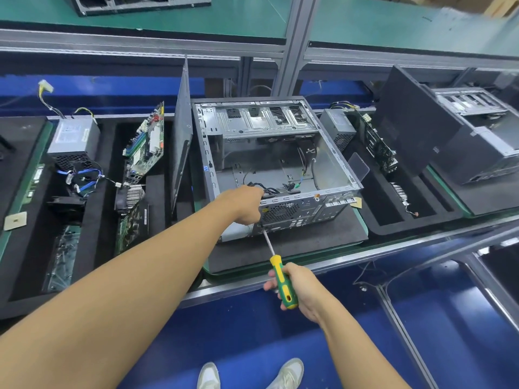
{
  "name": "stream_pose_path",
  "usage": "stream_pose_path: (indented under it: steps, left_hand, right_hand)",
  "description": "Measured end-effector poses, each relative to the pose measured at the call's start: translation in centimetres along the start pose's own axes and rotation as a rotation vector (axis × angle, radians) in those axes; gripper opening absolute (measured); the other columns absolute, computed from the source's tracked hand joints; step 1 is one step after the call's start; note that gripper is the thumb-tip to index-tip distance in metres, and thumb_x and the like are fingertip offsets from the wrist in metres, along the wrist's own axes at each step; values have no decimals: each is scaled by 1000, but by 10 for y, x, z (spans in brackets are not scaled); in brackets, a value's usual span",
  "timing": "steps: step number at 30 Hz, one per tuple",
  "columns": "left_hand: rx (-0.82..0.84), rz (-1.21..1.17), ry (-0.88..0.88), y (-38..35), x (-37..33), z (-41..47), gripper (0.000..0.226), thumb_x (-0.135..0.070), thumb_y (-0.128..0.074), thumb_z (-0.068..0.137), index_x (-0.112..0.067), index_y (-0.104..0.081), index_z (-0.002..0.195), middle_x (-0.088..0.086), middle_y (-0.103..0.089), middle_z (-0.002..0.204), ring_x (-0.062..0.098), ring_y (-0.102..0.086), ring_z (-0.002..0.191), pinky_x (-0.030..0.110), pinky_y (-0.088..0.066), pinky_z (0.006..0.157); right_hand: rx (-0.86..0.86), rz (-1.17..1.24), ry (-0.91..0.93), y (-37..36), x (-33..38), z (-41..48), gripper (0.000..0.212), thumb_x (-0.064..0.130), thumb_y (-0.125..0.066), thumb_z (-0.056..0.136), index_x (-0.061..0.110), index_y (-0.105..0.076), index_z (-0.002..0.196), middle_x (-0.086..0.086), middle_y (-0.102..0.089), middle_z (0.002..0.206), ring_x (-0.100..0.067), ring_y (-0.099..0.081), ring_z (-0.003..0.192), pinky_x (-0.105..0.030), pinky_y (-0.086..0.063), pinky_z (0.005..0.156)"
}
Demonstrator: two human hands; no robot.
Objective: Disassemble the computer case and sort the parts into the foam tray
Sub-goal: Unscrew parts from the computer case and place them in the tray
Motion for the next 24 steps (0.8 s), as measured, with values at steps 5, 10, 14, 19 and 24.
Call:
stream_pose_path:
  steps: [5,10,14,19,24]
  left_hand:
    - [14,-4,1,1,-1,0,19,-9,-54,83,-16,-45,98,5,-57,84,19,-55,71,31,-38,52]
    - [-46,44,19,2,-3,-8,34,-12,-57,83,-17,-46,114,4,-55,98,23,-55,83,35,-45,61]
    - [-689,13,-462,-19,-16,-45,23,-11,-54,74,-16,-54,96,0,-54,90,22,-47,79,34,-37,68]
    - [-368,-921,277,-89,-31,-70,4,-25,-56,87,-26,-56,82,-9,-62,74,11,-57,70,30,-48,64]
    - [-222,-1592,664,-105,-34,-41,23,-36,-71,90,-13,-70,92,1,-74,92,17,-68,85,35,-58,81]
  right_hand:
    - [-43,-97,199,1,-5,-2,10,16,-60,98,11,-55,105,-8,-66,90,-19,-60,74,-38,-57,67]
    - [-103,-114,209,-7,-7,0,21,15,-62,95,21,-43,102,-9,-53,102,-13,-60,61,-32,-58,58]
    - [-124,-101,202,-11,-10,2,22,15,-61,95,24,-43,104,-8,-54,102,-11,-55,58,-29,-55,55]
    - [-175,-124,236,-13,-14,7,27,13,-63,92,23,-39,100,-6,-49,98,-20,-47,72,-24,-51,53]
    - [-210,-199,224,-14,-15,12,33,12,-65,92,25,-35,96,-2,-47,96,-16,-46,70,-23,-51,55]
Point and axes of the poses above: each hand's wrist, its own z-axis towards the middle knuckle, its own y-axis out of the back of the hand, x = y × z, the point moved 1 cm from there along z, towards the middle knuckle
